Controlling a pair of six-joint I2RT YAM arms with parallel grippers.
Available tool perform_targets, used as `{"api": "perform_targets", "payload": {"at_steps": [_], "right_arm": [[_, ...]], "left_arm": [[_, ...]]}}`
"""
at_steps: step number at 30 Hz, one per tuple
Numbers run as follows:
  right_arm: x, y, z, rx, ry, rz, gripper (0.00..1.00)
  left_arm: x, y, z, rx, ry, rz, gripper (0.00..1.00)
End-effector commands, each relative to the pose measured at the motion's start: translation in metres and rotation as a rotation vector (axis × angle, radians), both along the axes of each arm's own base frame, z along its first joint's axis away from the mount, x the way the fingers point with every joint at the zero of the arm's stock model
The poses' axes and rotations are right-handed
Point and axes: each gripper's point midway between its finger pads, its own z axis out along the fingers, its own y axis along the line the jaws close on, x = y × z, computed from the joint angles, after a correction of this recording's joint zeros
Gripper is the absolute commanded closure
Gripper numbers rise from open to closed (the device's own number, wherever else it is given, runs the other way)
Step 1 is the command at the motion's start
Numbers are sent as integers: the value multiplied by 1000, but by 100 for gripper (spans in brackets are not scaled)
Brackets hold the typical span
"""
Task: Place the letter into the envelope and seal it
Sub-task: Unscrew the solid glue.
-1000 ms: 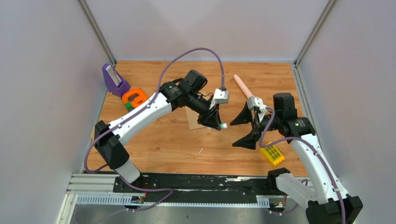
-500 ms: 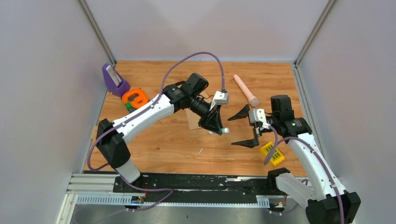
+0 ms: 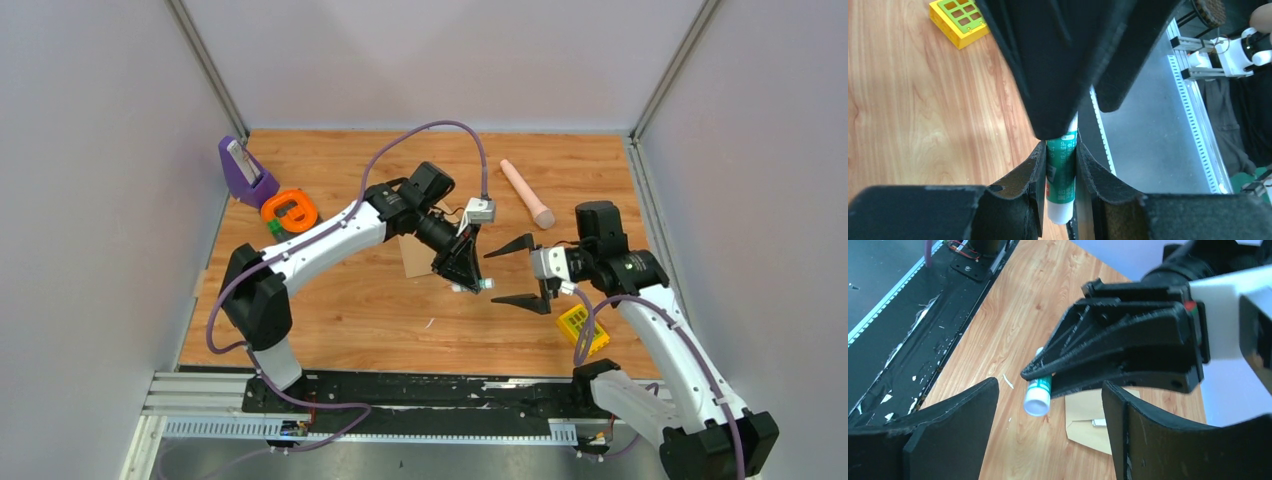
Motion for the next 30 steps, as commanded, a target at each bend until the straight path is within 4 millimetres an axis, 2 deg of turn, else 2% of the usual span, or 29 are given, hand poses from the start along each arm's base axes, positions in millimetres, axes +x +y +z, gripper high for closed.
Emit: {"api": "perform_targets", "payload": {"at_steps": [1,13,20,30], "right_arm": [[-8,6,-3,-4,-99,56,24],[-6,10,-27,-98,-138,52,37],[-2,17,-42,-182,-187,62,53],[0,20,-44,-211,-196,64,73]], "left_arm": [[3,-3,7,-31,70,-6,100],[-1,-1,12,-55,124,-28,100],[-4,-1,14,-65,151,-46,100],[-9,3,15,-73,158,-66,100]]}}
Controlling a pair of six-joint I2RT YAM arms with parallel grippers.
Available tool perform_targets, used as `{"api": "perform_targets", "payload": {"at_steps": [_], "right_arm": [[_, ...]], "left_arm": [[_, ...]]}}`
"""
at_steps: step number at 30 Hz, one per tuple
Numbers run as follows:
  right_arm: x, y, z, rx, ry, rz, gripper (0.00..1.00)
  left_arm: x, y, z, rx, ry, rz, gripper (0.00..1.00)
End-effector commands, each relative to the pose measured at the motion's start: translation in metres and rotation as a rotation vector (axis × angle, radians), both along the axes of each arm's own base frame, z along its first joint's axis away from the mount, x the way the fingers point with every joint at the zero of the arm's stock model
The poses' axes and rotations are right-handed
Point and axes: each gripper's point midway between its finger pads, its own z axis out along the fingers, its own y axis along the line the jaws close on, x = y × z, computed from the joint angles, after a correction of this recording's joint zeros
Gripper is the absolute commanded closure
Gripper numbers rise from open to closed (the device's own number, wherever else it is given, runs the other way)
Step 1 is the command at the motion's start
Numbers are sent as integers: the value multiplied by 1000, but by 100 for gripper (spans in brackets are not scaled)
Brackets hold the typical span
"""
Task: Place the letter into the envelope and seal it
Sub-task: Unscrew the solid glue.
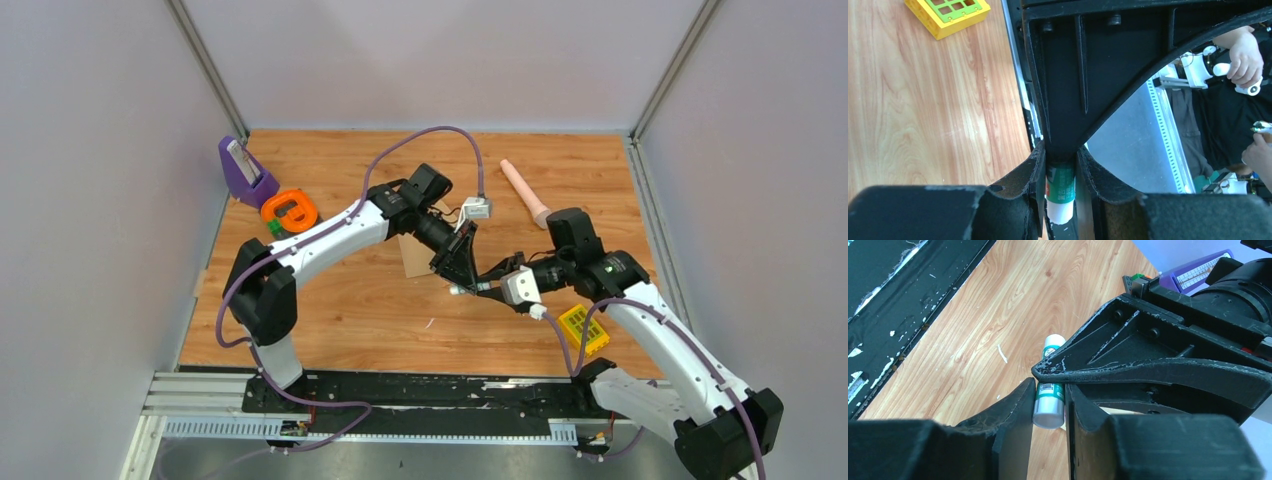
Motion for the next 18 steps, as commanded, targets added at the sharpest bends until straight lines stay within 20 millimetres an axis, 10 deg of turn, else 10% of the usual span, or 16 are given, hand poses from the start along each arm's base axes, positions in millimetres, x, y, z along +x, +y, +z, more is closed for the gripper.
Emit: {"api": "perform_targets", "payload": {"at_steps": [1,9,11,14,18], "right_arm": [[2,-1,-5,-44,-6,-11,75],[-3,0,-3,-64,20,-3,92],[-5,0,-2,-67,33,-4,100],[-8,0,0,-70,58,-7,100],[-9,-1,-1,-82,78,-21,100]], "left_arm": [[-8,1,22,-90,-1,-55,100],[-7,5,26,-95,-45,-49,84],[-5,7,29,-100,-67,-42,70],[6,11,32,-97,-106,-2,10],[37,26,47,-122,-178,107,0]]}}
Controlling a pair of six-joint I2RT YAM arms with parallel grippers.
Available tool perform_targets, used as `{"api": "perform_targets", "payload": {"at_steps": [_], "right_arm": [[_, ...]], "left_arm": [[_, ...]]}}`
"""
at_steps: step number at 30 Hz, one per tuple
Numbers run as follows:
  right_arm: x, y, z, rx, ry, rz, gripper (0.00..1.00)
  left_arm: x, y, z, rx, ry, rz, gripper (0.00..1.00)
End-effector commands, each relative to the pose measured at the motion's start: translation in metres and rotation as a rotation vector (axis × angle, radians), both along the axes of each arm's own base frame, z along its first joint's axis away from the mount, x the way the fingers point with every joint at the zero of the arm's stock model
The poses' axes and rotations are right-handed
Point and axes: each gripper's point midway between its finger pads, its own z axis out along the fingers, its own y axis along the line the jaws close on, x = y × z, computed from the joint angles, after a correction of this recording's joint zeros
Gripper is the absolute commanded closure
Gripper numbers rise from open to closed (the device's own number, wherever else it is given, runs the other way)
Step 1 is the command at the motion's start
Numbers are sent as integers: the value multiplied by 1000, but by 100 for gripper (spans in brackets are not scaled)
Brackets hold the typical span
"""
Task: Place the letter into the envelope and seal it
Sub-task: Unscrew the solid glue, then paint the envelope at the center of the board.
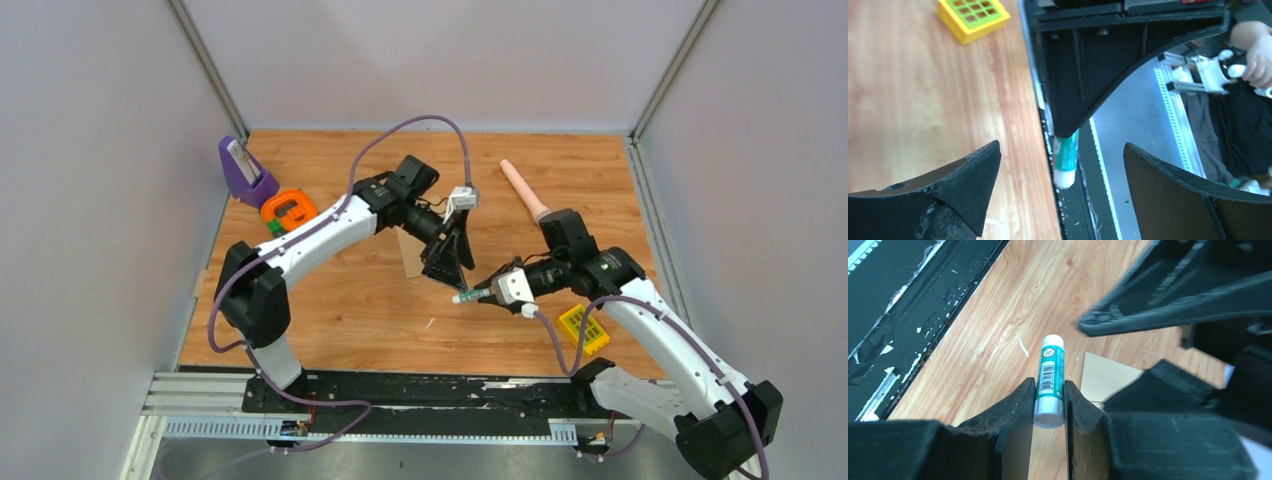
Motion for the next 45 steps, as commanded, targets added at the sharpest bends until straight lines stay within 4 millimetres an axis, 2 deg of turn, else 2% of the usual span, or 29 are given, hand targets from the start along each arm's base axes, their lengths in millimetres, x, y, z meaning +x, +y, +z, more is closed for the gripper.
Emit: {"api": "perform_targets", "payload": {"at_steps": [1,2,3,4,6,9,11,15,16,17,22,25,29,32,37,45], "right_arm": [[-2,-1,9,-12,23,-20,100],[0,-1,9,-14,29,-30,100],[2,0,9,-17,40,-45,100],[6,0,8,-19,49,-64,100],[19,4,10,-15,60,-121,100],[41,9,8,-32,84,-187,100],[55,16,6,-40,116,-216,100],[87,35,3,-45,202,-272,100],[96,38,2,-45,219,-295,100],[104,41,0,-43,227,-314,100],[145,58,-17,-21,280,-411,100],[168,67,-33,-30,391,-478,100],[197,75,-57,-56,461,-567,100],[218,76,-75,-67,498,-652,100],[238,70,-95,-68,581,-726,100],[243,74,-104,-71,598,-716,100]], "left_arm": [[42,25,47,-104,-133,142,0],[48,30,56,-120,-145,177,0],[66,43,60,-123,-161,239,0],[75,52,70,-136,-194,285,0],[113,85,78,-118,-246,450,0],[144,119,70,-54,-290,590,0],[161,139,42,58,-309,668,0],[170,154,-19,187,-278,697,0],[177,154,-25,183,-277,714,0],[177,155,-37,195,-258,721,0],[193,151,-59,167,-203,768,0],[194,147,-74,150,-109,771,0],[197,145,-106,181,35,796,0],[200,142,-117,172,113,822,0],[207,133,-135,141,232,833,0],[225,126,-153,114,324,870,1]]}}
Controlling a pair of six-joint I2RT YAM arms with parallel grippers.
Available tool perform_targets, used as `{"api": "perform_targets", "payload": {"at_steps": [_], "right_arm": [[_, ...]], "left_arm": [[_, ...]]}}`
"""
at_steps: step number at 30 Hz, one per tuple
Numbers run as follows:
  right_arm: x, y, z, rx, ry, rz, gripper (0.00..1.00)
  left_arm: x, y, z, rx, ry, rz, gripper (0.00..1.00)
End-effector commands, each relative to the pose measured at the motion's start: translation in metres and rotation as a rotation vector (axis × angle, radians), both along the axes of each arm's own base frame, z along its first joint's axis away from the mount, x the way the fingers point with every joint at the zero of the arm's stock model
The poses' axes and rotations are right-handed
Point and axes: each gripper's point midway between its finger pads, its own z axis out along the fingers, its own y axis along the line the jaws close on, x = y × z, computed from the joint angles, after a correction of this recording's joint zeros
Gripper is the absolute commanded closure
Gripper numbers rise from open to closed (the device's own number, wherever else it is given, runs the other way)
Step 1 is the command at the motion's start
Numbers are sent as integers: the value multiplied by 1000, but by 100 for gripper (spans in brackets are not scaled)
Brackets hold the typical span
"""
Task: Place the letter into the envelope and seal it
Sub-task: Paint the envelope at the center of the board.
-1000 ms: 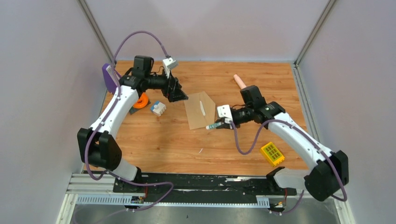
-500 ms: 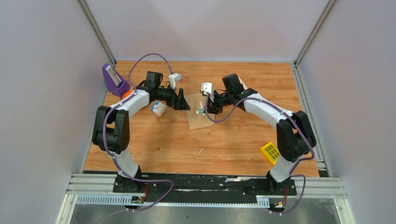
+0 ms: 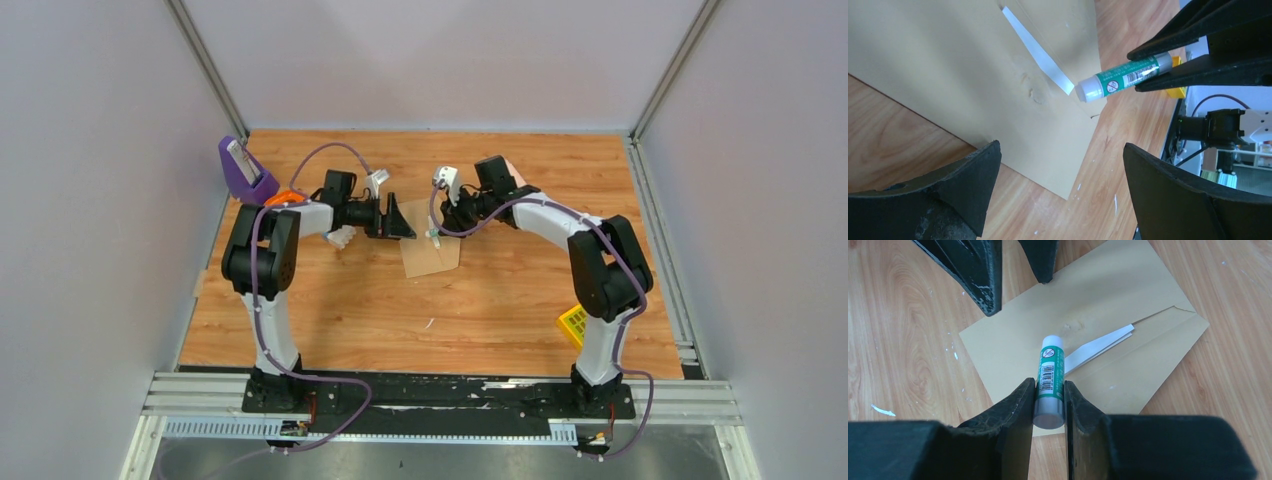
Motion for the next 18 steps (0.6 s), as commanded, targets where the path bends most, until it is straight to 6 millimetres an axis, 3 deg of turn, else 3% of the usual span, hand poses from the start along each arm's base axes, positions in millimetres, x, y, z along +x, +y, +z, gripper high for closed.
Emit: {"api": "perform_targets", "payload": {"at_steps": [1,5,9,10,13,18], "right_arm": [[22,13,22,50,-60,-18,100],[28,14,19,50,-60,-18,100],[32,17,17,55,-51,-21,100],[33,17,16,54,-47,-25,100],[34,17,13,51,-44,-24,100],[33,18,11,53,-32,-20,100]], "left_arm": [[22,-8,15,-99,-22,43,2],[25,-10,9,-119,8,65,9],[26,-13,4,-138,32,73,33],[27,-13,3,-139,34,75,45],[28,-12,-4,-132,51,86,65],[32,-5,-20,-54,62,136,79]]}}
